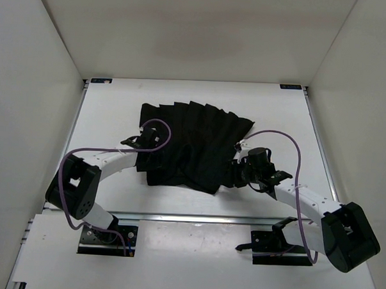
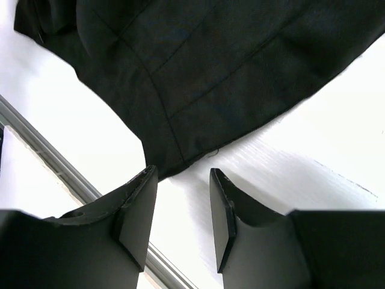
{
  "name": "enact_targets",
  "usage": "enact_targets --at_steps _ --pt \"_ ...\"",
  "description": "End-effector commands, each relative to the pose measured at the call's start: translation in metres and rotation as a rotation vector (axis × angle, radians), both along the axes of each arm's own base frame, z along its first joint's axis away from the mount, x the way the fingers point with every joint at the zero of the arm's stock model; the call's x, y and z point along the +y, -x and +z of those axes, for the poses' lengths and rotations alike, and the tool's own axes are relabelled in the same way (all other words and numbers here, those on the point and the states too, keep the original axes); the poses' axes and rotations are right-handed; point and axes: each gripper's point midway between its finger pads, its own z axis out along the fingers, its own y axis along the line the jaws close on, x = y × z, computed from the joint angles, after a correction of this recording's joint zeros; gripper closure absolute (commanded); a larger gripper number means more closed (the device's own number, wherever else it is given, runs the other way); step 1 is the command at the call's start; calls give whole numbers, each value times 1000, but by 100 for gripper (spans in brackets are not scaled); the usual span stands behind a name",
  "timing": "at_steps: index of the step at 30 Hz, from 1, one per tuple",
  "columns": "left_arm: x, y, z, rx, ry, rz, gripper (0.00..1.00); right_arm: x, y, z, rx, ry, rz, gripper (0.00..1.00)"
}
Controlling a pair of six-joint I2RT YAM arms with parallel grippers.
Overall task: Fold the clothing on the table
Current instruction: Flatten the skirt out
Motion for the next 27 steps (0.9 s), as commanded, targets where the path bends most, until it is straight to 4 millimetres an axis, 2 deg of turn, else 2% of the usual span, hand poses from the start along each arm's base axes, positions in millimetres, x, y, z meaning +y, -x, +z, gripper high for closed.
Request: enact_targets --at_steps 1,4,7,12,20,22,23,27 --pt "0 14 10 -3 -88 -31 26 4 -7 5 -45 -29 2 63" --pt "-5 17 16 -4 -89 -31 26 3 -5 0 -23 -20 1 62" --pt "0 21 18 0 -116 -19 26 5 -4 -1 -22 -20 13 63" --pt "-13 24 32 -23 -25 -14 29 6 -4 -4 -17 -25 9 63" --pt "-35 35 21 15 20 -43 28 7 -1 -6 -12 -23 18 63" --pt "-39 36 19 17 21 -41 30 5 -6 -3 -24 -31 1 62" --pt "-41 37 18 18 23 -46 29 4 -3 -8 -7 -22 2 63" --pt "-35 41 5 48 -10 -35 30 5 -4 -4 -22 -33 5 63"
